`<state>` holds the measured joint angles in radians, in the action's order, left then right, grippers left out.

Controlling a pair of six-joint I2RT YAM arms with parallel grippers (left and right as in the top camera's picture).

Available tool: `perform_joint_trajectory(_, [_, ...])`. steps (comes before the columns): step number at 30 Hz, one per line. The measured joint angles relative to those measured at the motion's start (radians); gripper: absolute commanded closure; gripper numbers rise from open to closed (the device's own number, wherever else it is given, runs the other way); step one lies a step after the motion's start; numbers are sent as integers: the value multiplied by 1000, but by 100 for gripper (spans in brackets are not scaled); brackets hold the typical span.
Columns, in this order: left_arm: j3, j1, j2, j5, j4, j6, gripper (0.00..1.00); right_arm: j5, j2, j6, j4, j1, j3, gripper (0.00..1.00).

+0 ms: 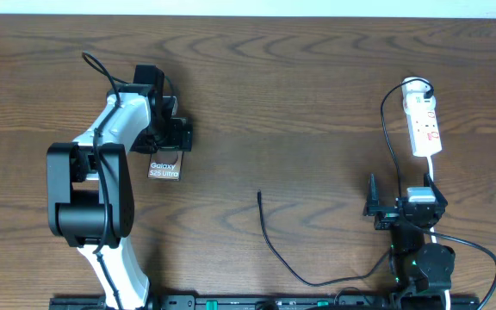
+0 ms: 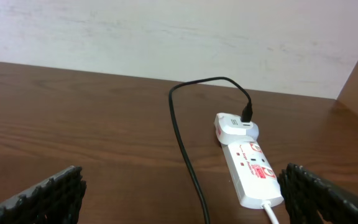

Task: Plug charger to phone and switch on socket
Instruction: 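Lower the left gripper and close it on the phone's bottom edge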

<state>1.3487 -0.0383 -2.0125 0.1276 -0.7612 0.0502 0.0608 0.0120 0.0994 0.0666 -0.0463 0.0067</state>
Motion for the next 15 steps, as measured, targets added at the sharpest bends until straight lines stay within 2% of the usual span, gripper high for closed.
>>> perform_joint_trajectory(15, [-12,0,0,-14,6,3,2,0,0,0,0,0,0,1])
